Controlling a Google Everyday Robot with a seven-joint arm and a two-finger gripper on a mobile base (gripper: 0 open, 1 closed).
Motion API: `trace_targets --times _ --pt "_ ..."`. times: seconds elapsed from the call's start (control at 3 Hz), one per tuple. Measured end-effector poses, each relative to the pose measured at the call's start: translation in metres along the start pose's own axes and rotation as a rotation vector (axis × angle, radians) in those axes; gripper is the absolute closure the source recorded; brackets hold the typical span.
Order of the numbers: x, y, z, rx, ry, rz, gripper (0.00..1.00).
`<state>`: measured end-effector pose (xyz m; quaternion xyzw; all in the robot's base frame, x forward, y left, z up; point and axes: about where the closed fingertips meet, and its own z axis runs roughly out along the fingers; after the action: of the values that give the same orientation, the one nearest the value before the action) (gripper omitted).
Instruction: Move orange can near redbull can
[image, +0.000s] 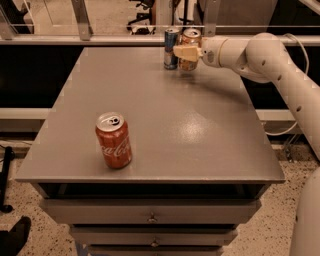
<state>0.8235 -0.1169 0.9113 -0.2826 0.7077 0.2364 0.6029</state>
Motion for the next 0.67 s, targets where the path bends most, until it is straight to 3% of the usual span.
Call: trace_targets --times 0.33,0.67 --pt "-0.0021 0.0143 0.0217 -0.073 -0.006 0.001 0.77" --pt "-0.0011 0.0186 0.0259 -0.098 -0.001 0.002 0.53"
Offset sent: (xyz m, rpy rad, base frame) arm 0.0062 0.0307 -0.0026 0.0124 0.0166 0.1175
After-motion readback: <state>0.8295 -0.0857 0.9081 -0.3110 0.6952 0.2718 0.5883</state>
